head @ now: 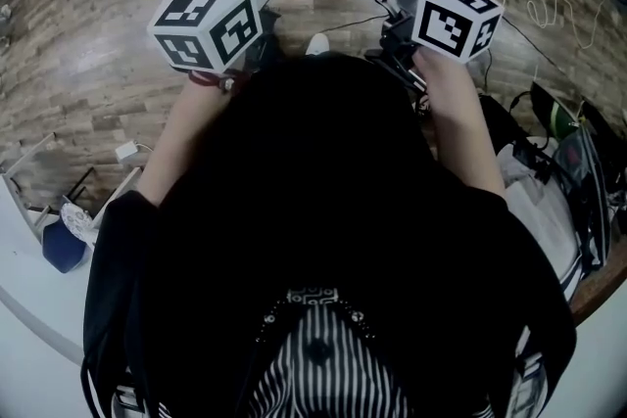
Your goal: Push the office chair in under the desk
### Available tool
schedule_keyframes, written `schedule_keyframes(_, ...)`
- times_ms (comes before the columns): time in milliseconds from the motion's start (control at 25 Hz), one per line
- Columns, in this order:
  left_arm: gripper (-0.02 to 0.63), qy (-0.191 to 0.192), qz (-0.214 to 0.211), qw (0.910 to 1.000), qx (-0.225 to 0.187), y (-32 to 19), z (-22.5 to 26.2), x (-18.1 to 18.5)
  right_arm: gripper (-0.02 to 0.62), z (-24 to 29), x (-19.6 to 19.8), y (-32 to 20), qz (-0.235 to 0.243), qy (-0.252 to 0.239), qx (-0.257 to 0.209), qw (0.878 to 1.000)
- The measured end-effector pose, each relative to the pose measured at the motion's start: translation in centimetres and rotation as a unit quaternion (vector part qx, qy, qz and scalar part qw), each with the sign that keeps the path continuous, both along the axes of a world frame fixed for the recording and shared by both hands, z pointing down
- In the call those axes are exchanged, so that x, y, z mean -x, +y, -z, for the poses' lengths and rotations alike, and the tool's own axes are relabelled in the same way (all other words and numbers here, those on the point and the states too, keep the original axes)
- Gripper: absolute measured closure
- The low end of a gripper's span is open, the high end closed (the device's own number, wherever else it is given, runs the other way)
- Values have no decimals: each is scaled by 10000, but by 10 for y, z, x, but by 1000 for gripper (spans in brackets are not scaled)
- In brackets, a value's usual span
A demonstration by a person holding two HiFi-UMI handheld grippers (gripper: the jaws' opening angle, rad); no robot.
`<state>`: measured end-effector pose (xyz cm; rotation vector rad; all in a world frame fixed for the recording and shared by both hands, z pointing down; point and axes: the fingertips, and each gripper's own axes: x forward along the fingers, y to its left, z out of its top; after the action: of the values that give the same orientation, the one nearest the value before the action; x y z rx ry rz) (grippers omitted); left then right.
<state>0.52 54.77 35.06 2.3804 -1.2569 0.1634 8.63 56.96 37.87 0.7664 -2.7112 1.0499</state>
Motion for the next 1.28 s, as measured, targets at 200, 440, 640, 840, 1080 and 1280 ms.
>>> schedule_keyframes(200, 604, -171, -363, 9992, -5, 21, -3, -16, 597, -3, 2, 14, 221, -140, 26, 9997)
schedule_keyframes(440, 604, -559, -479, 9972, -157, 42, -11, -20, 597, -11, -1, 40, 263, -246, -69, 9993)
schedule_keyframes(640, 604, -482, -567, 9972, -37, 20, -5, -41, 597, -1, -20, 13, 217, -225, -95, 9995)
schedule_keyframes(840, 604, -350, -433, 9984, -138, 2, 1, -38, 597, 4, -28, 0, 70, -324, -54, 9994)
schedule_keyframes(1080, 604, -151, -639, 9976, -201, -42, 4, -47, 597, 4, -31, -27, -75, -191, 32, 9998)
schedule_keyframes(1280, 604, -182, -890, 9955, -271, -60, 7, -54, 597, 7, -30, -42, -220, -168, 58, 9996)
